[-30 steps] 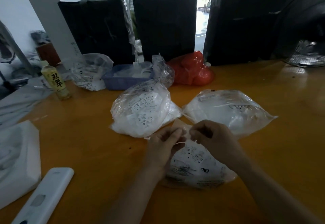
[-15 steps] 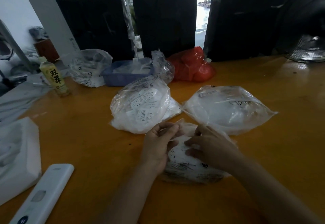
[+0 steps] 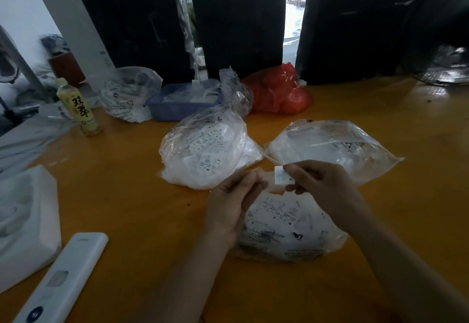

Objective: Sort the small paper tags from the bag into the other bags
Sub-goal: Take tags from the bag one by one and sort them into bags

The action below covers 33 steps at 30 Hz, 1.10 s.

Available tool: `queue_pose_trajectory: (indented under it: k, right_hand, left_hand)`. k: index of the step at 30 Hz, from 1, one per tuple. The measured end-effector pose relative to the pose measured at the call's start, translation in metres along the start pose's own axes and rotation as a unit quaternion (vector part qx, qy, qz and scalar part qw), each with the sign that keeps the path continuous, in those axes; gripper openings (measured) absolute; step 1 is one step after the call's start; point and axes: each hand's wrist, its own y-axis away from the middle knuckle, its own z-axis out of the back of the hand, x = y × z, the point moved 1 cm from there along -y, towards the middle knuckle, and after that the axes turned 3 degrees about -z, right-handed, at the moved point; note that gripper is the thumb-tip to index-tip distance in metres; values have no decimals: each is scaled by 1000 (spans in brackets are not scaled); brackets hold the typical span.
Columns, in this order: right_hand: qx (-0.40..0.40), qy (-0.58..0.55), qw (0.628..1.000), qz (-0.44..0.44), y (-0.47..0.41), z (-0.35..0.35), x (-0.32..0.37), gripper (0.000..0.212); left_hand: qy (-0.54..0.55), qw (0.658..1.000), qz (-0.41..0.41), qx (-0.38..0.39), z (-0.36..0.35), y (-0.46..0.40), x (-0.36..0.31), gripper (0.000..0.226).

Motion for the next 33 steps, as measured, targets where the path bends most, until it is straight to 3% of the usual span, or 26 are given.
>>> queue_pose_trajectory:
  k: [3, 7, 13, 26, 33]
  right_hand:
    - [-59, -44, 997, 0, -2, 2, -1, 18]
    - [-49, -111, 993, 8, -1, 1, 4, 46]
    - [-65, -156, 983, 72, 7, -5, 11, 7]
    - [-154, -36, 981, 114, 6, -13, 8, 11]
    - [-124, 37, 986, 102, 6, -14, 3, 9]
  left_hand:
    - [2, 1000, 4, 8, -2, 2, 0, 16]
    - [-13, 1000, 18, 20, -5, 4, 2, 13]
    - [-46, 998, 15, 45, -7, 7, 4, 23]
    - [-46, 996, 18, 72, -7, 7, 5, 36]
    - [-51, 997, 18, 58, -8, 7, 3, 33]
